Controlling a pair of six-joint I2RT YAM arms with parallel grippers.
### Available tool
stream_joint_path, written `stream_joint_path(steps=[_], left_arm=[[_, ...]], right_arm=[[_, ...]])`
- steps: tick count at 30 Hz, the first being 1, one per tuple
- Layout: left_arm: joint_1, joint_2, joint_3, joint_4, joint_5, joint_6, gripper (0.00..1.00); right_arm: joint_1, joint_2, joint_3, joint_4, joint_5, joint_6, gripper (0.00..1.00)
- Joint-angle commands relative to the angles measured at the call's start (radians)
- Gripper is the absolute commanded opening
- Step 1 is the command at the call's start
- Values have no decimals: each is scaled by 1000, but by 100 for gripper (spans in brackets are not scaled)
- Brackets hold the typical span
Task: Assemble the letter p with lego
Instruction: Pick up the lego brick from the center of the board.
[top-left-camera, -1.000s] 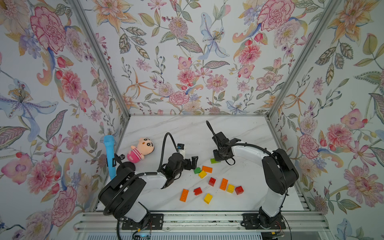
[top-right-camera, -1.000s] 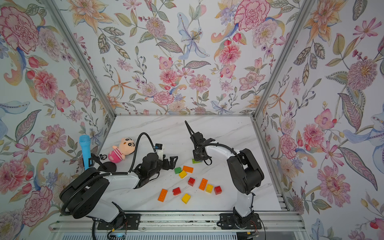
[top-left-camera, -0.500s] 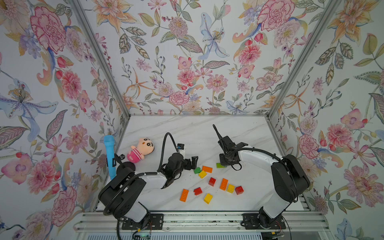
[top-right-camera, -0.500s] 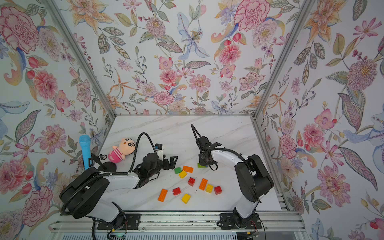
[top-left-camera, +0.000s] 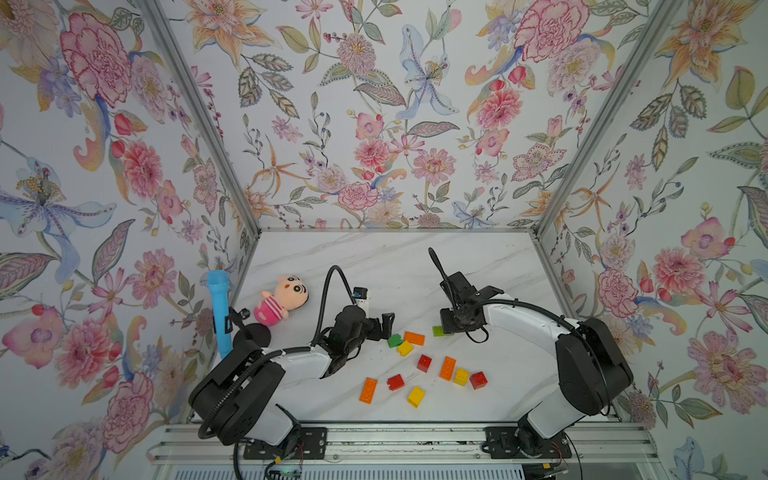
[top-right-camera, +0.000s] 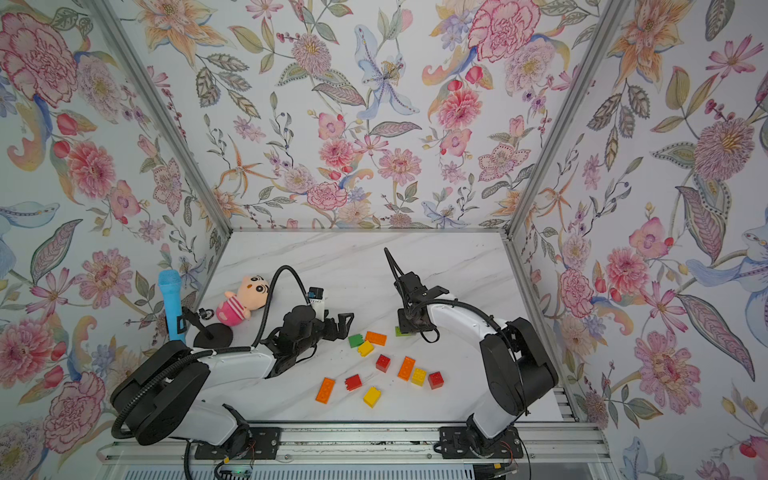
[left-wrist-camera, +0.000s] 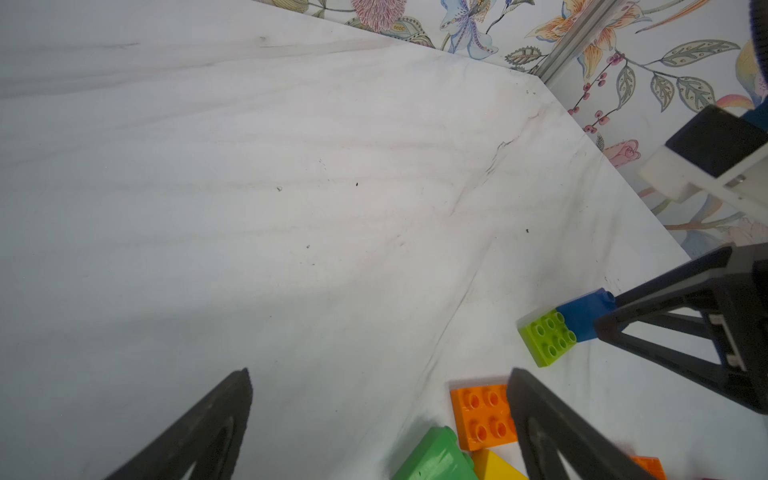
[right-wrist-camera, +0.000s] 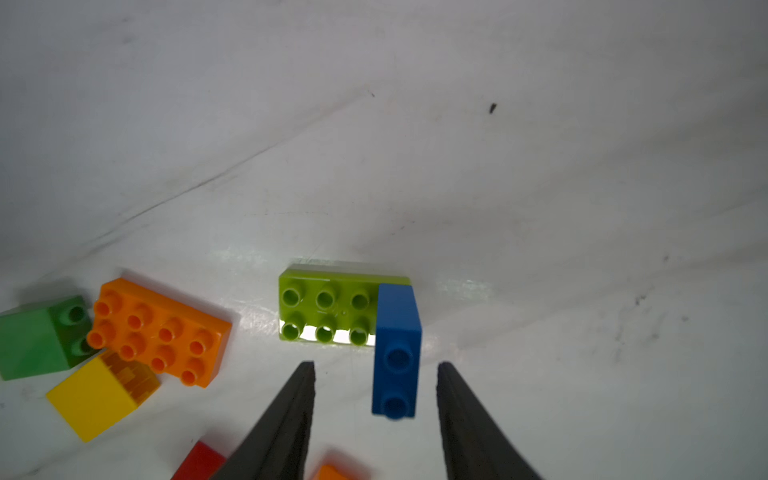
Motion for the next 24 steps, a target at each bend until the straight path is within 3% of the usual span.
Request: stream_joint_path(steps=[1,6,10,17,20,24], left_arm=[[-7,-98,16,-157,-60,63,99],[-23,-305,-46,-403,-73,55,99],[-82,-424,-58,-592,-113,21,99],[-246,-386,30,-871,-182,-77,99],[-286,-361,89,-1035,-216,-120,99],[-291,-470,73,-1109,-287,-225,99]], right_arm=[[1,-84,-19,-52,7,-37,54],[32,-212,-57,-83,22,-85,58],[89,-306,-124,0,8,-123,60],[166,-454,-267,236,-56,-91,63],[179,-506,-311,297,-99,-137,69],[219,-508,-342,390,-203,-197,73]])
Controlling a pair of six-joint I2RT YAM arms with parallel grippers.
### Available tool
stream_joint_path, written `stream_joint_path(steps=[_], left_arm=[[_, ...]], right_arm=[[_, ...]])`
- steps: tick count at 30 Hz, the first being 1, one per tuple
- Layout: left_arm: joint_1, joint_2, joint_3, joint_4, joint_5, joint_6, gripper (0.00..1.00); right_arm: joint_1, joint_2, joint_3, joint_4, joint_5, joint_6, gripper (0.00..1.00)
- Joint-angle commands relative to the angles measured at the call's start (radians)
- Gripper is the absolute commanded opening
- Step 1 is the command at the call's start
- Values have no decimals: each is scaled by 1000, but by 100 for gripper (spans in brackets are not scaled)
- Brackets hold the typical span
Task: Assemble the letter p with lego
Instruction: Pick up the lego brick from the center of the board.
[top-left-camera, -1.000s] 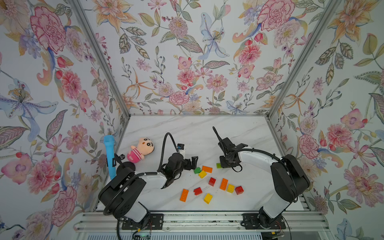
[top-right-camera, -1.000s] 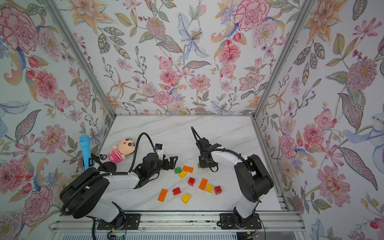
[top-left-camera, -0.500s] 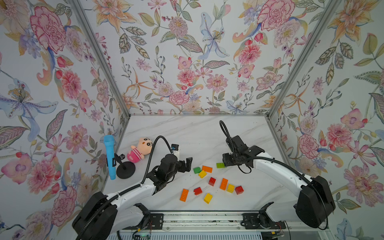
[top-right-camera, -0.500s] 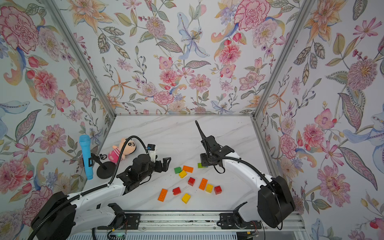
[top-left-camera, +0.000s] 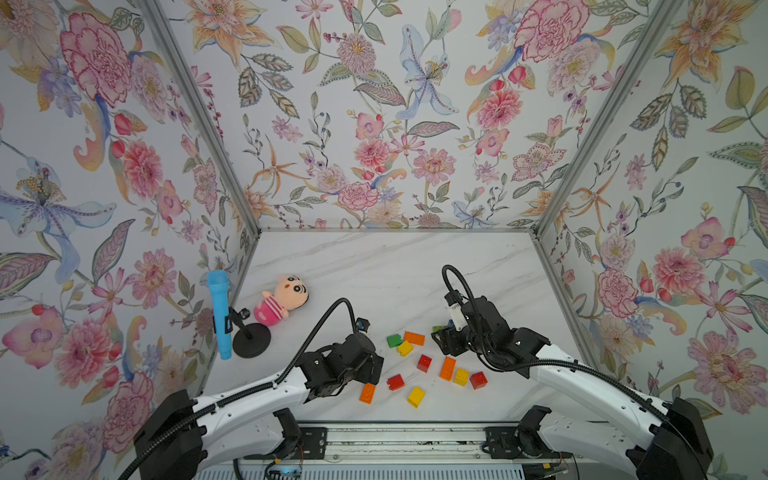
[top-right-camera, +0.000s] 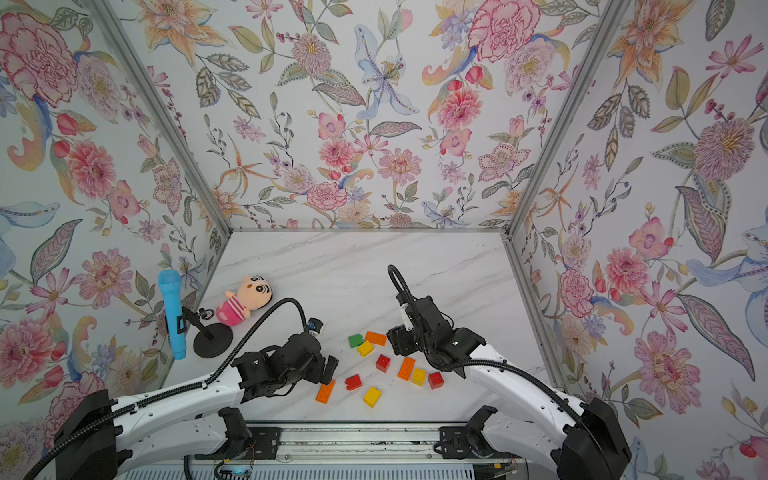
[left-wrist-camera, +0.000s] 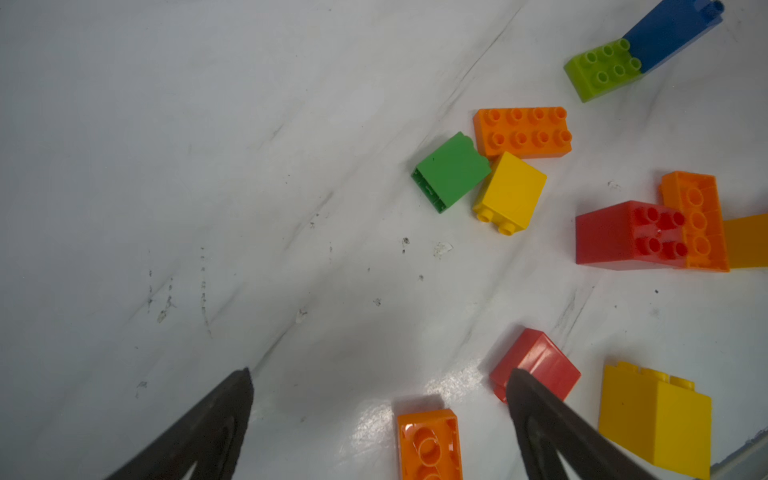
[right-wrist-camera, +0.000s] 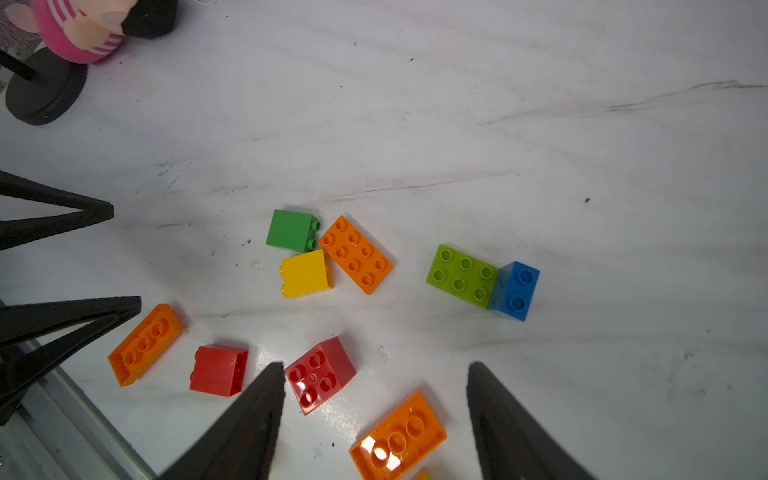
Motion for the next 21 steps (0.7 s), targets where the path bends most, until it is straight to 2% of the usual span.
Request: stream_joint_path(steps=[1,5,7,11,14,17,21], left_arm=[[-5,-115,-5,-160,-116,-124,99],[1,-316,-84,-187,-230,-243,99],[17,-413,-126,-177,-283,-279,99],[91,-575,-206,-89,-340,-309,99],[174,-659,-253,-41,-316,-293,99],[243,-716,-258,-60,-295,-250,99],[266,-752,-250,-74,-310,-213,99]], right_arm=[[51,11,-22,123,-96,-81,73],[202,76,-36,157,-92,-254,68],[263,107,-19,148,-93,-299,69],[345,191,37,78,-111,-421,70],[367,282,99,-19,-127,-512,71],[361,358,139,-86,-234,-583,71],[360,439,188,-113,-260,-644,71]])
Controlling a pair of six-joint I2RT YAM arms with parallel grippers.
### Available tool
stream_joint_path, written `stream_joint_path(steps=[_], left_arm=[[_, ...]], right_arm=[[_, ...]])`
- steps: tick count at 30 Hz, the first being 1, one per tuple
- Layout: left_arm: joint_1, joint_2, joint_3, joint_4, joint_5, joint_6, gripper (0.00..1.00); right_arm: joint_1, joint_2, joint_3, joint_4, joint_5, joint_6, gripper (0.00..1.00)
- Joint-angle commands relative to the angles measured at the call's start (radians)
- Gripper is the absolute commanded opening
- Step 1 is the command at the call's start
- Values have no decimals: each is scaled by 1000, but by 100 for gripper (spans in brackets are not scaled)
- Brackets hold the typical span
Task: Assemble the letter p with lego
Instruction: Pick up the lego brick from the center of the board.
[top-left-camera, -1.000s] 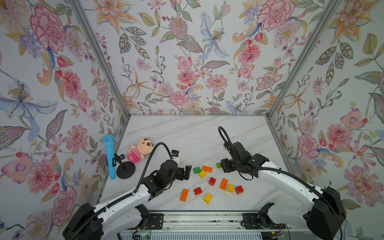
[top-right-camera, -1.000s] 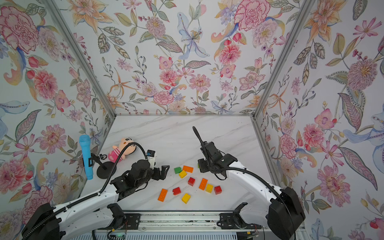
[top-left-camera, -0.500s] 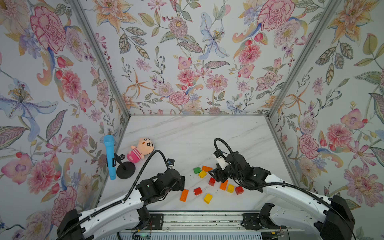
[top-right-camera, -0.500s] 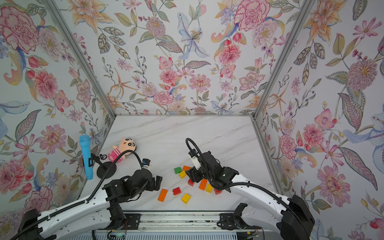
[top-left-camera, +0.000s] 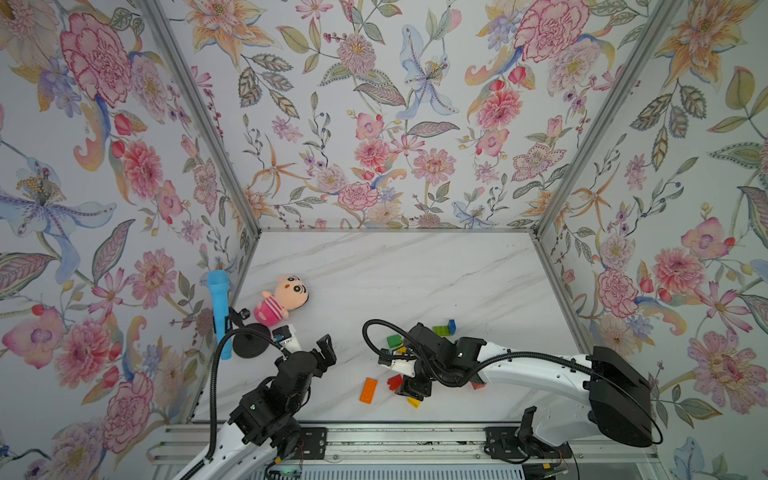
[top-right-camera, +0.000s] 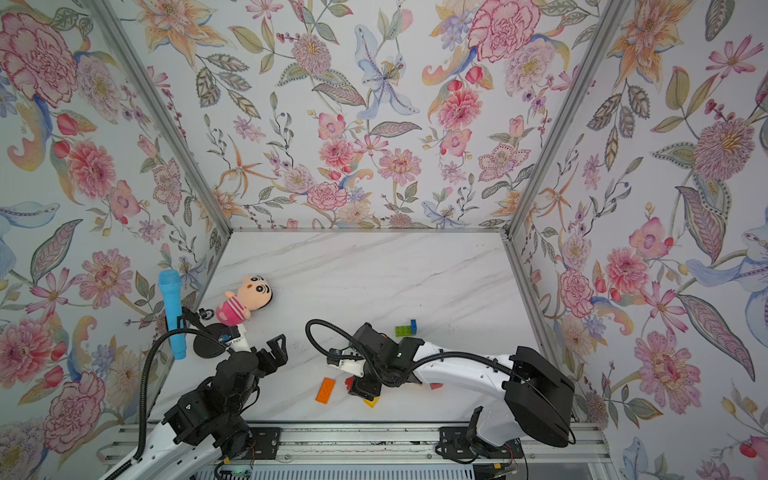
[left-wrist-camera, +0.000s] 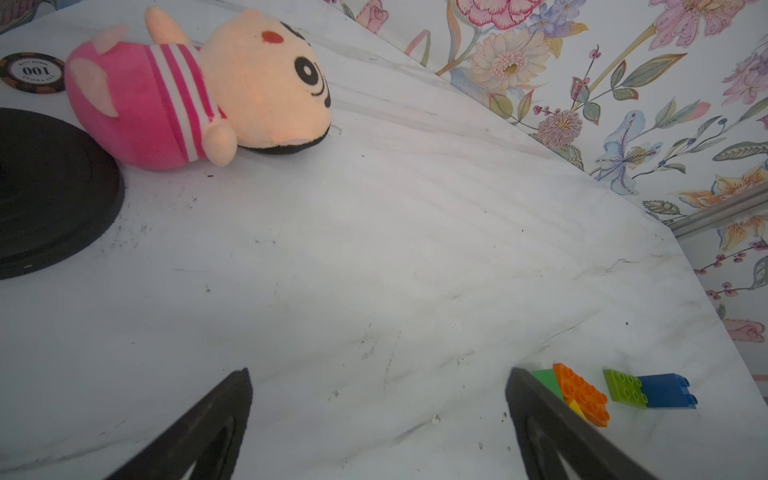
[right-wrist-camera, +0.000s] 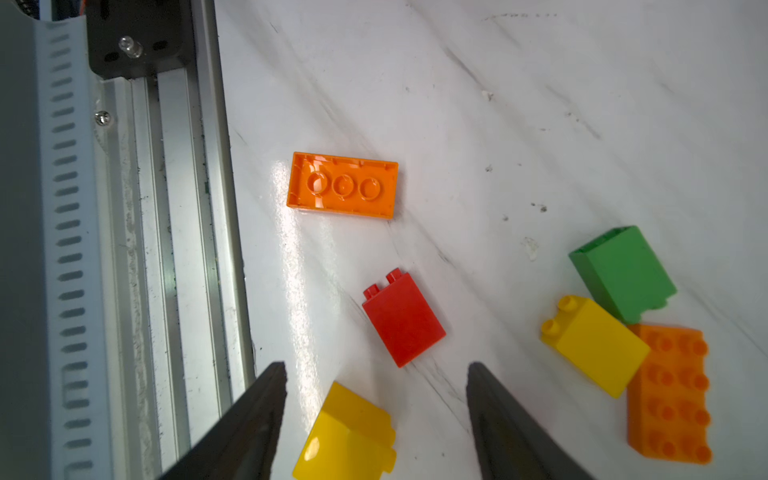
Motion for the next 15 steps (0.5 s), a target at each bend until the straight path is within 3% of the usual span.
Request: stream_joint_path(steps=[1,10,15], left_arm=[[10,-17,-3,9,-27,45,99],[11,-5,-35,91,17,106,99],[11,-68,-37,66,-21,102,99]], right_arm=[[-7,57,46,-72,-49,-121,71],[-34,203,152,-135,-6,-231,70],[-48,256,185,-159,8,-261,69]])
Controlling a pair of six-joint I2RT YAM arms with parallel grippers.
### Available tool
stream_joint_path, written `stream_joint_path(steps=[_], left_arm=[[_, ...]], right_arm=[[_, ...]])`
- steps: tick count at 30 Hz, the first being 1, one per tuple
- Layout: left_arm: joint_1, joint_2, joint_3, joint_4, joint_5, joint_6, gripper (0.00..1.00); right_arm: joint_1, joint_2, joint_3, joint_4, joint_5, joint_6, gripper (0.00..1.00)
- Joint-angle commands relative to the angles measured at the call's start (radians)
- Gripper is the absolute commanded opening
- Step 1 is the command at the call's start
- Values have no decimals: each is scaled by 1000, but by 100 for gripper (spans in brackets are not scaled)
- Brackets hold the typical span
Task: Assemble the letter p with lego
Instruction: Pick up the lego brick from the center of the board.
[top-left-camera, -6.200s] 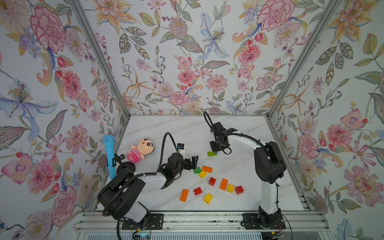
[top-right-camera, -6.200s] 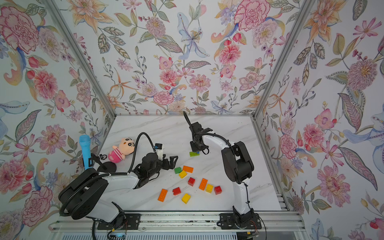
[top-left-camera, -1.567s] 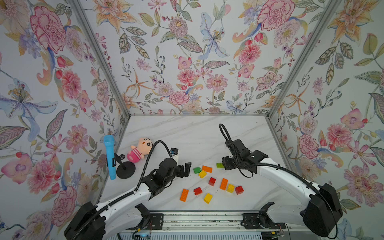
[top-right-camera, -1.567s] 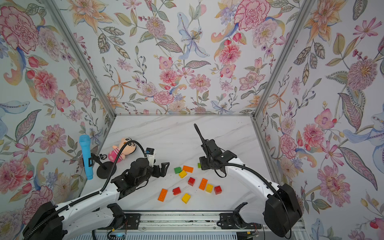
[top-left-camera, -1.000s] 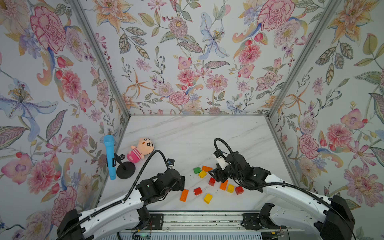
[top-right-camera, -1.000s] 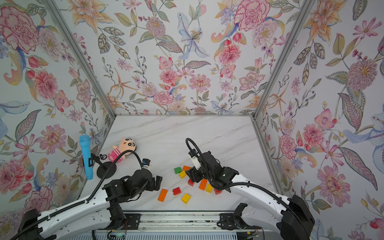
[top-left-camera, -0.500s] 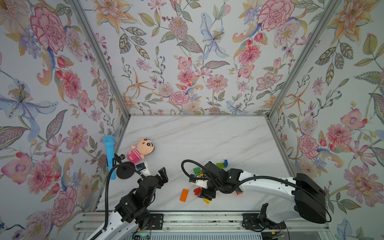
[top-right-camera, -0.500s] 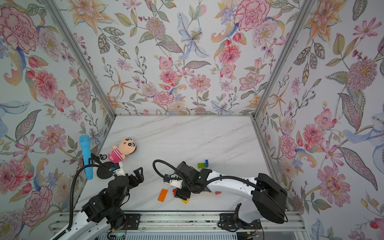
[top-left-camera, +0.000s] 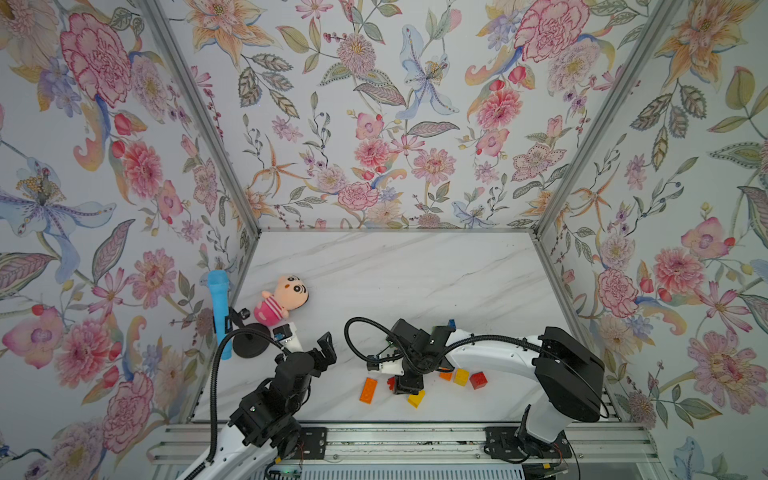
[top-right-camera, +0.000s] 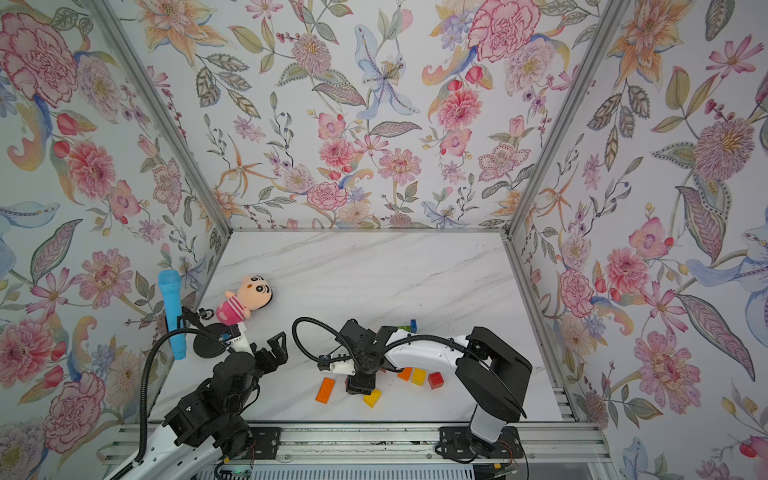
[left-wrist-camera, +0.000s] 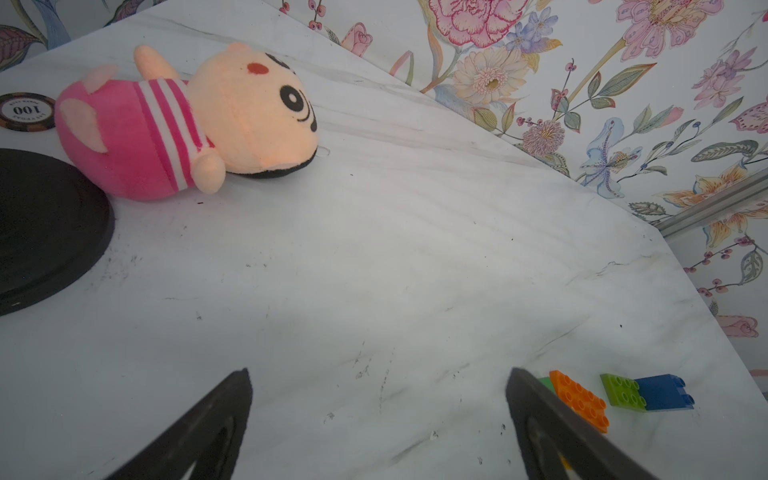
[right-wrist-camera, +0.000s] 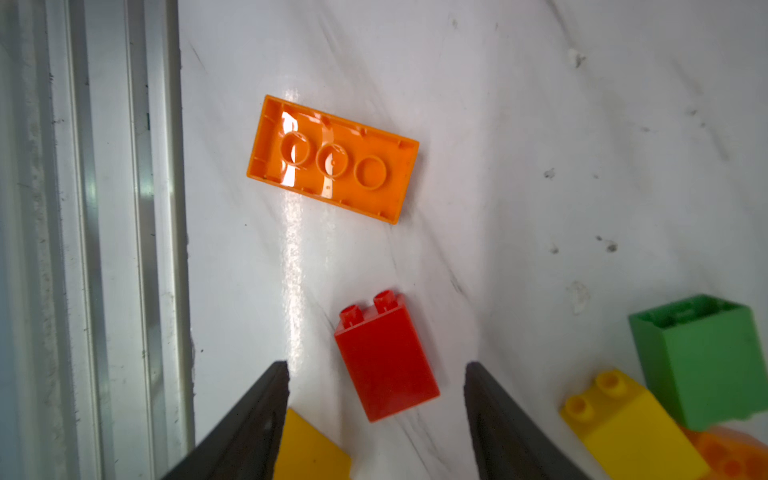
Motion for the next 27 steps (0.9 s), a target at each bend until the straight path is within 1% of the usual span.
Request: stream_joint_path(steps=[1,5,8,15,17,20,24,27], left_arm=[[8,-66,-13,-5,-38,24,99],[8,-140,-28,-7,-68,19,99],[9,-143,-29,-18,-81,14,99],[8,-140,-19,-27,-104,15,99],[8,-137,-19,-26,-102,15,99],[8,-131,-18,-25,-101,13,99],[7,-119,-23,-16,-92,12,99],[8,-102,-43,36,-46,7,99]], right_arm=[[-10,31,35,-60,11,-63,68],[-11,64,46,-67,42,-76,65],[-7,80,51,-67,53,-82,62],[9,108,53,-35,104,-84,49],[14,112,51,-27,111,-84,44],[14,98,37,-3,117,-80,38],[6,33,-8,71,96,-64,35],[-6,-14,-37,125,69,-41,33]])
